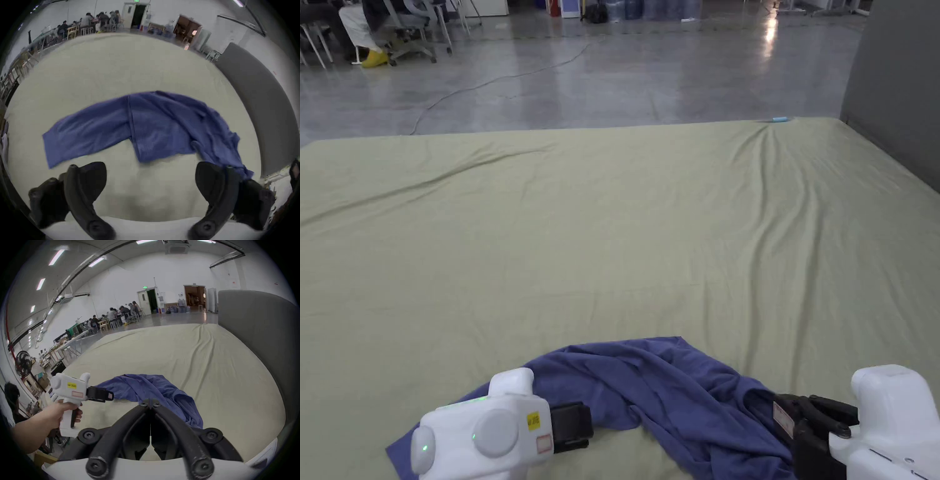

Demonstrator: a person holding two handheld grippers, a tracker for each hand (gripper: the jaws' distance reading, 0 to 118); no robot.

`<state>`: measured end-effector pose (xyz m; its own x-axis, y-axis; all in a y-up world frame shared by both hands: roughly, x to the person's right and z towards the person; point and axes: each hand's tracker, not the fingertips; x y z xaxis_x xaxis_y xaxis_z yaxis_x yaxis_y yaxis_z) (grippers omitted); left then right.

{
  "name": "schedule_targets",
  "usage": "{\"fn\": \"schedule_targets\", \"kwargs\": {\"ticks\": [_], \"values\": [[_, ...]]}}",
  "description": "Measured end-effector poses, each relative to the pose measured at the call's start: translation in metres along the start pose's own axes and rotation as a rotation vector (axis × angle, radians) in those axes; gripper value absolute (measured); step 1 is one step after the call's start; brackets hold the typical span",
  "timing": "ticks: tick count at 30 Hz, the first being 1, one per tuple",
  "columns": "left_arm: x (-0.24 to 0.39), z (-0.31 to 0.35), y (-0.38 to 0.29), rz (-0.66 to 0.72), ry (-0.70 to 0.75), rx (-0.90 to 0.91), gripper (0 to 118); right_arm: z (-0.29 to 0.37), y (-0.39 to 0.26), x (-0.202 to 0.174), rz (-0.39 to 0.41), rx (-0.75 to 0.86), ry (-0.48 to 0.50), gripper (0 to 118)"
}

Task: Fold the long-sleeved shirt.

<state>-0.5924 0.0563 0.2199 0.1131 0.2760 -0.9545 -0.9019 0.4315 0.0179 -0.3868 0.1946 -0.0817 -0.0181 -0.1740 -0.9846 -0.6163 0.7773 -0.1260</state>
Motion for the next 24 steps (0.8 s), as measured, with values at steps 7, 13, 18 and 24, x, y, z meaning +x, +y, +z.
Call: {"fn": "schedule_targets", "kwargs": {"ticks": [7, 13, 18, 24], "values": [[0.015, -0.052, 0.023, 0.019, 0.131, -0.025, 72, -0.020, -0.012, 0.035, -0.042, -0.090, -0.137, 0], [0.030, -0.008, 0.013, -0.105, 0.044, 0.067, 4, -0.055, -0.035, 0.078, -0.102, -0.272, -0.265, 54], [0.016, 0.031, 0.009, -0.036, -0.045, 0.108, 4, -0.088, -0.045, 0.111, -0.362, -0.316, -0.234, 118], [0.007, 0.062, 0.004, 0.033, -0.108, 0.128, 4, -0.123, -0.056, 0.102, -0.394, -0.487, -0.154, 82]]}}
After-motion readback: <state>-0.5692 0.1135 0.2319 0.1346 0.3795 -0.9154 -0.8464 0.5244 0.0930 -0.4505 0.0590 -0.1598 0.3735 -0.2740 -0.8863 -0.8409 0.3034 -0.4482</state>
